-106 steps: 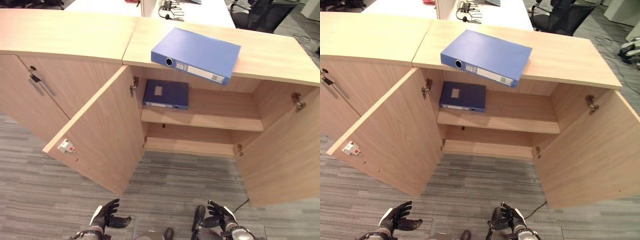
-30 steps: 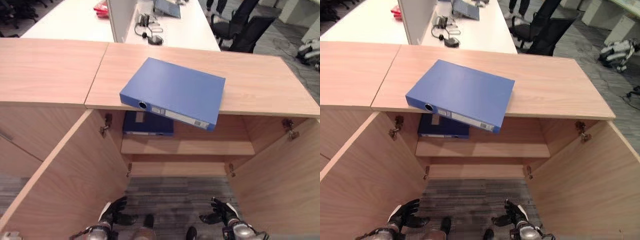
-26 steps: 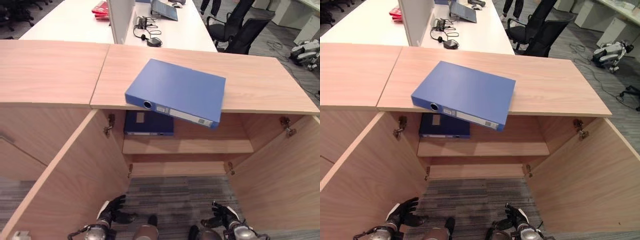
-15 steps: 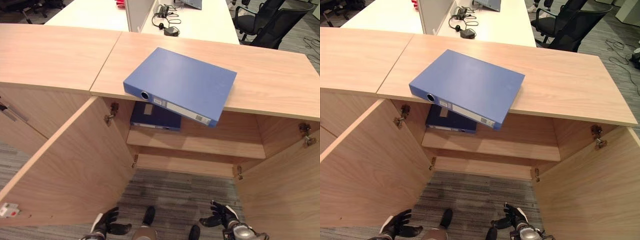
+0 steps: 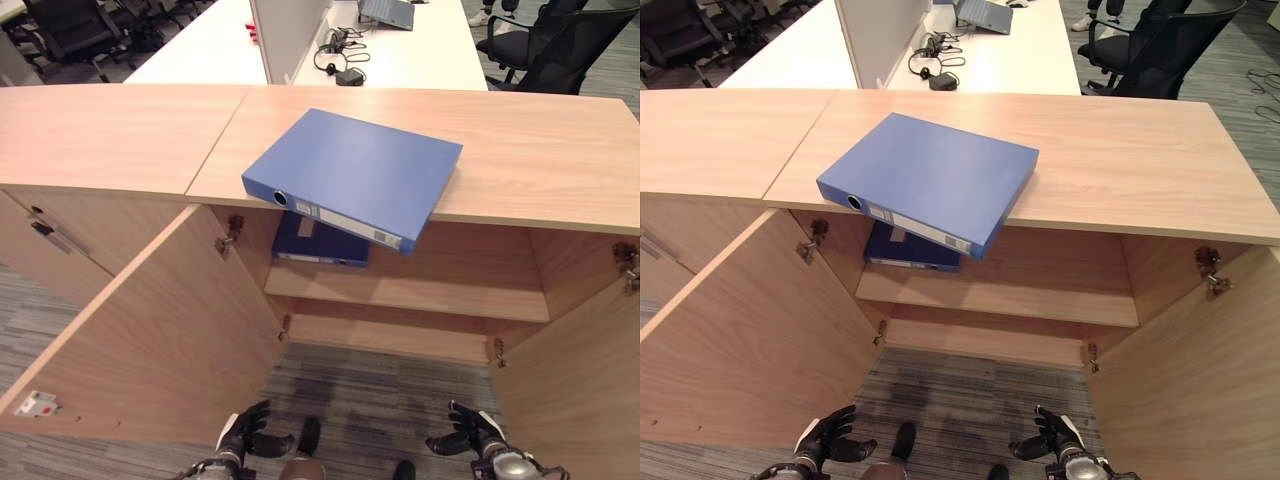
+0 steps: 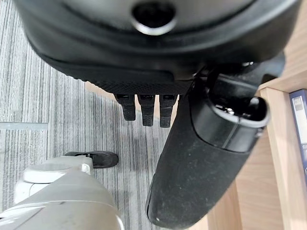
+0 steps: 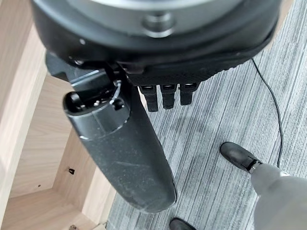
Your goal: Put the empty folder in the office cabinet
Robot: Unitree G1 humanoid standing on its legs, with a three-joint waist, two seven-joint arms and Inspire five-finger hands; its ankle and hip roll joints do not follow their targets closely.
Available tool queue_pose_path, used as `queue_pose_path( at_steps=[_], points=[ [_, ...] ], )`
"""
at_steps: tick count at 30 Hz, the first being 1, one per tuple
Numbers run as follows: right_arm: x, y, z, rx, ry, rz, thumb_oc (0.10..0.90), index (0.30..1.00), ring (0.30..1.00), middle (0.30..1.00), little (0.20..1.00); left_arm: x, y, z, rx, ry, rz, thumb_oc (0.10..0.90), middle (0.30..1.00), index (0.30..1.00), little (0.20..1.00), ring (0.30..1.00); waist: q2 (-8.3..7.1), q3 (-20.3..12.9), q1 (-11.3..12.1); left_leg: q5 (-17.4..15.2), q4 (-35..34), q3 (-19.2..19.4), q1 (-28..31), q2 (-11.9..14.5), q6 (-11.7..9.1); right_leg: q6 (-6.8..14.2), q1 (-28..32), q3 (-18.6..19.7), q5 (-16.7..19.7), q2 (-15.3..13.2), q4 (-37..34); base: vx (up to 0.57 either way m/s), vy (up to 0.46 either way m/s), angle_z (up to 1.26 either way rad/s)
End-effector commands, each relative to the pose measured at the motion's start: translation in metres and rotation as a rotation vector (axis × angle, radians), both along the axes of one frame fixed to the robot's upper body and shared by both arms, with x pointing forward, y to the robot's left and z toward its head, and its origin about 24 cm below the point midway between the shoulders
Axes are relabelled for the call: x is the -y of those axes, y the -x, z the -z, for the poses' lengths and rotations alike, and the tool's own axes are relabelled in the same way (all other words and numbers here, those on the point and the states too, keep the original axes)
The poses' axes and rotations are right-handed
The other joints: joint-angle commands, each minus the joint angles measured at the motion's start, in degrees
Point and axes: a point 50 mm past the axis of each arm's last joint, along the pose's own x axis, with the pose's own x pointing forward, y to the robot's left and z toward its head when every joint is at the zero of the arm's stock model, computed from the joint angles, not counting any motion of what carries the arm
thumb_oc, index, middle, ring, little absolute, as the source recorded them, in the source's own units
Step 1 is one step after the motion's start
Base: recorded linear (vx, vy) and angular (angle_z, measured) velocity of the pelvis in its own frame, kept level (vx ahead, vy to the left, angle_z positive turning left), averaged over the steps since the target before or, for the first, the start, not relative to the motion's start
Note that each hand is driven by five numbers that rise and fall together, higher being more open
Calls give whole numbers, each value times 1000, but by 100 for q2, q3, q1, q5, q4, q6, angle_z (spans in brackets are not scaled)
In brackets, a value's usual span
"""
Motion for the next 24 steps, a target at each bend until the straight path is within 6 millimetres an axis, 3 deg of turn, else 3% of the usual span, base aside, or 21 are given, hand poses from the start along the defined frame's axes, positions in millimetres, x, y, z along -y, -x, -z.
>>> queue_pose_path(
  at_steps=[1,12,14,15,17,18,19,20,22,24],
  points=[
    [-3,-36,-22,173,6,-31,800,900,900,900,900,-14,-43,-29,192,-30,18,800,900,900,900,900,-411,160,7,-649,-33,225,593,32,-141,301,57,-164,-551,-488,55,-5,-9,5],
    [-13,-45,-27,202,-8,-95,800,900,900,900,900,-18,-58,-44,273,-47,18,800,900,900,900,900,-371,199,86,-528,-11,48,567,99,-288,178,134,-218,-645,-388,55,-3,-27,16],
    [-19,-48,-27,204,-9,-139,800,900,900,900,900,-20,-57,-44,268,-49,14,800,900,900,900,900,-416,306,171,-578,392,-37,415,105,-315,133,143,-160,-676,-373,55,-69,-75,-7],
    [-20,-52,-30,212,-1,-166,800,900,900,900,900,-18,-59,-43,264,-43,21,800,900,900,900,900,-479,467,183,-652,1155,189,-2,-6,-324,123,140,-246,-687,-455,55,-138,-66,-1],
    [-23,-57,-31,209,7,-196,800,900,900,900,900,-15,-61,-40,253,-38,27,800,900,900,900,900,-565,531,250,-938,1712,217,-214,-421,-204,150,117,-267,-641,-562,55,-47,-10,25],
    [-25,-56,-29,195,11,-212,800,900,900,900,900,-15,-59,-38,238,-35,27,800,900,900,900,900,-626,484,328,-1337,1684,-50,-260,-1169,69,169,36,-150,-556,-582,55,45,36,31],
    [-25,-56,-29,195,11,-212,800,900,900,900,900,-15,-59,-38,238,-35,27,800,900,900,900,900,-627,486,328,-1338,1683,-49,-256,-1170,71,171,40,-150,-557,-583,55,57,75,18],
    [-23,-52,-27,181,18,-210,800,900,900,900,900,-16,-51,-32,199,-43,33,800,900,900,900,900,-633,412,292,-1380,1442,55,-164,-1386,273,176,-47,-94,-485,-511,55,38,66,-19],
    [-30,-52,-25,171,10,-237,800,900,900,900,900,-15,-46,-30,187,-46,53,800,900,900,900,900,-688,310,334,-1440,1303,78,-64,-1480,412,154,-78,5,-440,-425,83,86,94,-12],
    [-38,-56,-24,181,-18,-218,800,900,900,900,900,-26,-40,-30,156,-71,60,800,900,900,900,900,-808,291,331,-1390,1139,114,87,-1432,541,208,-341,-3,-525,-416,744,63,83,-10]
  ],
)
